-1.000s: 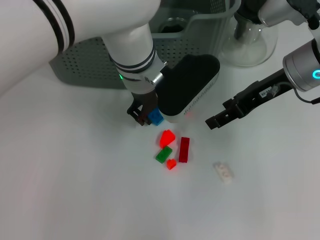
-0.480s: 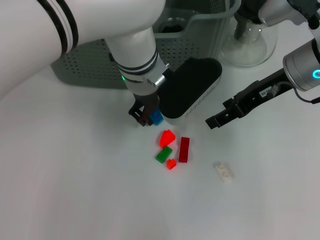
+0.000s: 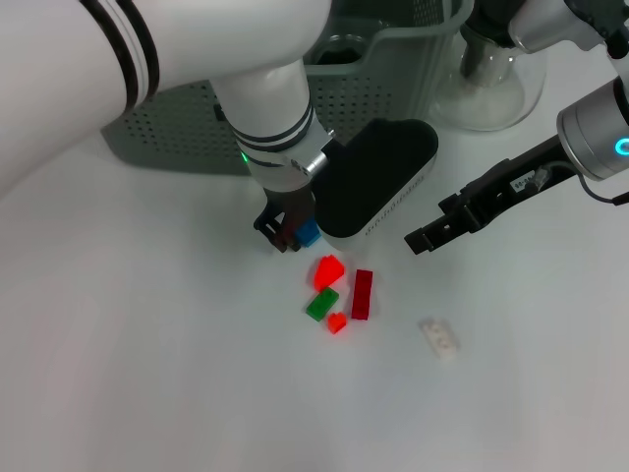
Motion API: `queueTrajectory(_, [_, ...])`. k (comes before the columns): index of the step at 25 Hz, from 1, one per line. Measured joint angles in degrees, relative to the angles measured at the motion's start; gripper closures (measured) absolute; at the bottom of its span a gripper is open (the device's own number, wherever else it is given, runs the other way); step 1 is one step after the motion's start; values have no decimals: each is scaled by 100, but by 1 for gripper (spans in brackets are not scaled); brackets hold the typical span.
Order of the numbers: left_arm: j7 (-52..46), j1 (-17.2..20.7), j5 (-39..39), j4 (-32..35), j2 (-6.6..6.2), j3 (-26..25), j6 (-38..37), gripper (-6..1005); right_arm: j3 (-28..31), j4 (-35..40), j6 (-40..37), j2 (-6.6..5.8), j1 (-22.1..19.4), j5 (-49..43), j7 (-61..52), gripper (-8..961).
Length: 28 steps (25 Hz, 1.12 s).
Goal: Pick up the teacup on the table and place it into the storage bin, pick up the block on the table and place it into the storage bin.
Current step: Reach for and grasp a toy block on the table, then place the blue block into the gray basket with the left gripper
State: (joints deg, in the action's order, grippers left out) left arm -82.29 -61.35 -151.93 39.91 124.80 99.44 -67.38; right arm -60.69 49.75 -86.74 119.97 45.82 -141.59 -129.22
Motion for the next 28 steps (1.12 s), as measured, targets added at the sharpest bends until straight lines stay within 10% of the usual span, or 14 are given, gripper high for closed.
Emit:
queueTrajectory(15, [-476, 108, -13, 329, -45, -358, -366, 583, 59, 38, -44, -6, -34, 0, 29, 56])
queueTrajectory(28, [-1193, 999, 821, 2394, -199, -5932, -4430, 546, 54, 79, -176, -52, -38, 0, 126, 57])
